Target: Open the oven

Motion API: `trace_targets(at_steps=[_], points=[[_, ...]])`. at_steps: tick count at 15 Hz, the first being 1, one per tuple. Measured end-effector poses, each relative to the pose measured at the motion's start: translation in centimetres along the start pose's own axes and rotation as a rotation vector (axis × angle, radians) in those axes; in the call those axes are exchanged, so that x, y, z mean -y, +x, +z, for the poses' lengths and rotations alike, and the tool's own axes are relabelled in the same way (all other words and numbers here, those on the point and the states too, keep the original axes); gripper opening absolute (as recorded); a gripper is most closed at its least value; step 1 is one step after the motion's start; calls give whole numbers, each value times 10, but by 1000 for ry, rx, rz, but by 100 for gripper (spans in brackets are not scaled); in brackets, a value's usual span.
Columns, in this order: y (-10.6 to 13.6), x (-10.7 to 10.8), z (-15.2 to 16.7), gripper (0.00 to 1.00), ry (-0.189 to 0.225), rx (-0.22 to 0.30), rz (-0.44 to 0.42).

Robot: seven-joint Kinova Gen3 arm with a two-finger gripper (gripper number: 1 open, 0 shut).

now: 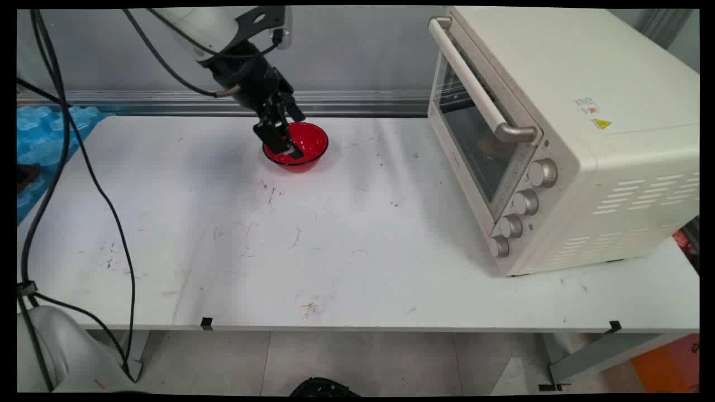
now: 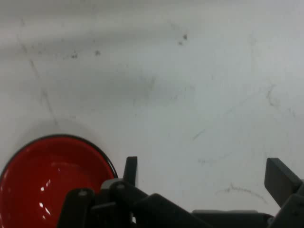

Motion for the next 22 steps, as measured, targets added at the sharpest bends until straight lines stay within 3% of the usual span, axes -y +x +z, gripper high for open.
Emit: trace_targets(at_steps=[11,12,22], points=[[93,20,-21,100,20,-137,69],[99,21,-22,0,22,-148,73],[173,26,-36,0,18,-246,92]])
